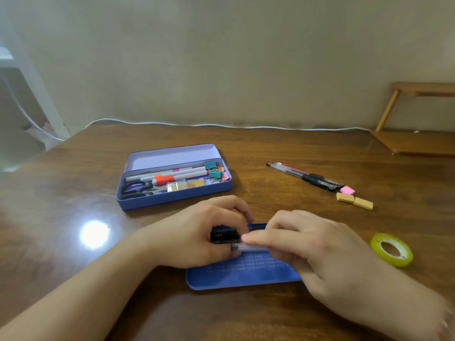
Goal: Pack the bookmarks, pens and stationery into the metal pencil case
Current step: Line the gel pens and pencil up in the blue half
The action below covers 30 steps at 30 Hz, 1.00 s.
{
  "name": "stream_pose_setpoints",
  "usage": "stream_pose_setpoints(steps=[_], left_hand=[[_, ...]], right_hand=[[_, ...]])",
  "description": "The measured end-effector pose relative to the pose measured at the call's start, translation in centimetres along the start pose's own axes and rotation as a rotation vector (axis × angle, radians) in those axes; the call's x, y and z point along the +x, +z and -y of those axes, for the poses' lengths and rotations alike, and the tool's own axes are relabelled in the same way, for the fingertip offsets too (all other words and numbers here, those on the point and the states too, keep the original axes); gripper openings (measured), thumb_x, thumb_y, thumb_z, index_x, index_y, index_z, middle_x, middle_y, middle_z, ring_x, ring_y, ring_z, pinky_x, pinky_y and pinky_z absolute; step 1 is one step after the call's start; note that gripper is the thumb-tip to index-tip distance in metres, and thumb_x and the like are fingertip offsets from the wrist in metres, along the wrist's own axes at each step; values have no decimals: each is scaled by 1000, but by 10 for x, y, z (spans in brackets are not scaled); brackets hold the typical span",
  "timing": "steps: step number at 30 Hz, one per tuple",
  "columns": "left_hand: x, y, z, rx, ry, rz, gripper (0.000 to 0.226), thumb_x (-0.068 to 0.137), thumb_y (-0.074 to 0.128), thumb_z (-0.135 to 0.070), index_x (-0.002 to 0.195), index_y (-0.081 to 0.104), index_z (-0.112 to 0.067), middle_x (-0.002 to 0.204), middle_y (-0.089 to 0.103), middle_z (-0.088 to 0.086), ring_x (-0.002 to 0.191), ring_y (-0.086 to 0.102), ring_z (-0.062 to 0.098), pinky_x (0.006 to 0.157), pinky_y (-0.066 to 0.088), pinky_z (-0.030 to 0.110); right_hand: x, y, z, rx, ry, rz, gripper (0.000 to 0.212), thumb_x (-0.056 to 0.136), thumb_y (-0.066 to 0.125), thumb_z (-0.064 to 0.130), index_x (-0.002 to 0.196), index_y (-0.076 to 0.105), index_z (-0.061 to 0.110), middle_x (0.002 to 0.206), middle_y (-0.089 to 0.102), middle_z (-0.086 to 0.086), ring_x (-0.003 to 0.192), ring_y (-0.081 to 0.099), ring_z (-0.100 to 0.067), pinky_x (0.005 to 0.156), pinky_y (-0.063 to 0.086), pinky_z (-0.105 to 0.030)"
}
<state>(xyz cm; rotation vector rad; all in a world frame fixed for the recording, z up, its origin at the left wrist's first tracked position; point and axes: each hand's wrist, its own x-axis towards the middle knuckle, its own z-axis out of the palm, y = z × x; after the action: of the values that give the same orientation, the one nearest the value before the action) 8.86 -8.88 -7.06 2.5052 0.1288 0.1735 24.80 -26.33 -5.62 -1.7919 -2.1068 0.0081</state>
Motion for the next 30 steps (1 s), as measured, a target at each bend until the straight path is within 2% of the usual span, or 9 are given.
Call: stream_pose_setpoints(steps=[4, 6, 8, 11, 15, 18, 21, 25, 30], left_hand=[[-1, -2, 1, -24, -23, 12, 17, 85, 73, -12, 89, 74, -28, 129, 48, -16, 114, 56, -1, 96, 44, 16], [-1, -3, 1, -35, -33, 29, 18, 87, 72, -11, 87, 75, -29, 130, 50, -15, 114, 55, -1, 98, 43, 18], [-1, -4, 1, -46, -44, 52, 18, 90, 68, -12, 88, 75, -28, 130, 51, -15, 120, 53, 4, 102, 42, 25], [-2, -7, 0, -85, -60, 81, 17, 92, 62, -17, 89, 74, -29, 131, 50, -17, 123, 50, 5, 105, 39, 28], [-2, -5, -1, -22, -29, 65, 6, 84, 77, -30, 88, 74, -27, 131, 49, -17, 126, 49, 5, 106, 38, 26], [-1, -3, -1, -7, -38, 51, 8, 82, 79, -30, 86, 72, -31, 132, 48, -21, 127, 47, 2, 105, 38, 23], [-2, -3, 0, -16, -41, 48, 7, 82, 78, -30, 85, 71, -32, 131, 48, -22, 127, 47, 2, 104, 40, 24], [-2, -3, -1, -5, -30, 43, 7, 83, 78, -28, 85, 71, -30, 131, 49, -21, 126, 47, 2, 102, 40, 21], [-4, -4, -2, 28, -36, 73, 10, 83, 76, -26, 88, 68, -30, 132, 43, -26, 127, 43, 0, 101, 40, 17]], right_hand=[[6, 5, 2, 7, 38, -20, 22, 85, 59, 42, 107, 58, 43, 92, 61, 26, 88, 52, 3, 73, 48, -23], [7, 5, 2, 48, 69, 3, 19, 85, 63, 44, 103, 62, 41, 91, 59, 26, 91, 50, 4, 76, 43, -18], [7, 5, 1, 50, 78, 1, 18, 85, 65, 42, 102, 66, 40, 97, 60, 25, 95, 51, 3, 78, 45, -18], [8, 10, 2, 53, 103, 8, 17, 83, 66, 42, 99, 70, 38, 94, 60, 22, 89, 51, 1, 76, 49, -24], [17, 18, 8, -22, 62, -19, 17, 76, 65, 44, 88, 71, 33, 84, 66, 19, 81, 51, -6, 67, 49, -30], [14, 4, -2, -25, 118, 53, 29, 77, 61, 59, 99, 66, 40, 99, 58, 24, 94, 46, -1, 78, 45, -26], [-5, -23, -22, -53, 152, 167, 30, 72, 57, 69, 92, 61, 47, 99, 55, 27, 99, 48, 3, 80, 46, -25], [-13, -35, -30, -56, 179, 259, 9, 79, 60, 59, 82, 61, 50, 96, 59, 27, 101, 50, 6, 78, 47, -21], [-4, -21, -22, -93, 148, 194, 23, 83, 51, 56, 92, 65, 41, 90, 59, 25, 94, 52, 4, 77, 48, -22]])
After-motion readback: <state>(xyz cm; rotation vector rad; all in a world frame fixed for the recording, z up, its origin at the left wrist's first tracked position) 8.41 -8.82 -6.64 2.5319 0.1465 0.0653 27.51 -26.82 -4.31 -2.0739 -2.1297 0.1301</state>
